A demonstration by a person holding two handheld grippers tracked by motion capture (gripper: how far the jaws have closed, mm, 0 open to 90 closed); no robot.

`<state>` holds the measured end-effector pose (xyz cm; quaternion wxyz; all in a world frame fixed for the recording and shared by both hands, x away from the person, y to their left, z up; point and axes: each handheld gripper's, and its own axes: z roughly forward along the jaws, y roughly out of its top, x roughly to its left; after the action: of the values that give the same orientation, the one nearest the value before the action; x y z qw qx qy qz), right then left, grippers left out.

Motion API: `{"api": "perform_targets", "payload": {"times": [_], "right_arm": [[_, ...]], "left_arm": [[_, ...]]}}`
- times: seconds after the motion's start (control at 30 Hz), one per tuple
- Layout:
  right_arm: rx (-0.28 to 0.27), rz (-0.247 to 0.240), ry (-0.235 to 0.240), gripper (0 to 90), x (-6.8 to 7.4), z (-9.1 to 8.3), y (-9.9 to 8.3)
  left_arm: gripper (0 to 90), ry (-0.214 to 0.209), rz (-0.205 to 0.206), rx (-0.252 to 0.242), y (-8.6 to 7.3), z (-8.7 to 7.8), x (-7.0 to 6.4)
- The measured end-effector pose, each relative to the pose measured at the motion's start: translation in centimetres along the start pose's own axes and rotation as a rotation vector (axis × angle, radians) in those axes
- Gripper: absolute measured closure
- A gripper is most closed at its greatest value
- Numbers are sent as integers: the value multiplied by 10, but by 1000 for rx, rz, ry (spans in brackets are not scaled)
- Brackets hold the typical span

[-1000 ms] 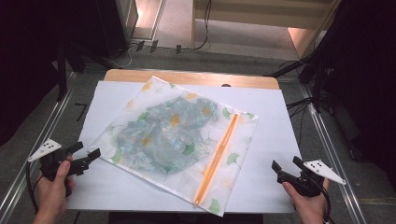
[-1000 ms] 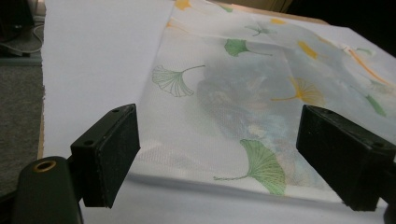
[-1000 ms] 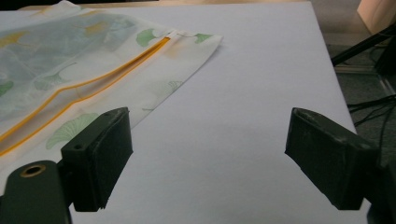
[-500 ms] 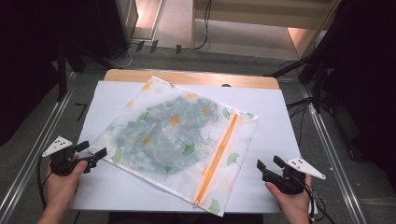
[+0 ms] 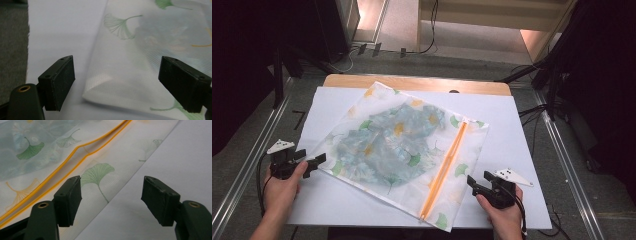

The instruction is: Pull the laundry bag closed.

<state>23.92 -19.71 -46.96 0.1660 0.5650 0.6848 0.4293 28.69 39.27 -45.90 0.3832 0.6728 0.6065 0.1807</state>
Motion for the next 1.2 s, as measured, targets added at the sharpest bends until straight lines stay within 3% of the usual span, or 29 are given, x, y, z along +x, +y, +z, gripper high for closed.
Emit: {"api": "perform_targets", "payload": {"times": [0.07,0.17,0.43,0.53,0.77,0.8,0.87,0.9,0.93,1.0,1.07,1.13,1.17,1.2], "right_arm": [[13,27,-1,313,-1,2,-1],[26,59,8,313,-2,6,-1],[56,81,30,307,1,15,-4],[62,100,44,307,-1,17,-4],[66,100,62,295,3,22,-4],[69,97,69,295,6,23,-4],[81,46,74,296,15,27,-4],[81,46,74,296,15,27,-4],[83,33,74,297,18,28,-5],[89,15,73,309,23,30,-5],[94,0,76,383,25,31,-4],[100,-4,109,431,26,32,-4],[100,-35,91,520,29,32,-5],[100,-36,75,566,31,32,-5]], "left_arm": [[143,-16,-23,9,0,0,3],[143,-17,-22,12,0,2,2],[141,-40,63,40,-1,5,-8],[144,-89,38,38,-2,6,-11],[156,-156,59,58,-2,10,-20],[177,-160,70,57,-2,11,-22],[293,-156,92,60,-2,12,-26],[293,-145,95,60,-2,12,-26],[374,-133,77,61,-1,12,-26],[547,-154,40,68,-1,13,-24],[661,-180,38,79,-1,13,-22],[742,-221,42,93,-1,14,-22],[805,-226,48,95,-1,14,-23],[825,-226,58,100,-1,14,-25]]}}
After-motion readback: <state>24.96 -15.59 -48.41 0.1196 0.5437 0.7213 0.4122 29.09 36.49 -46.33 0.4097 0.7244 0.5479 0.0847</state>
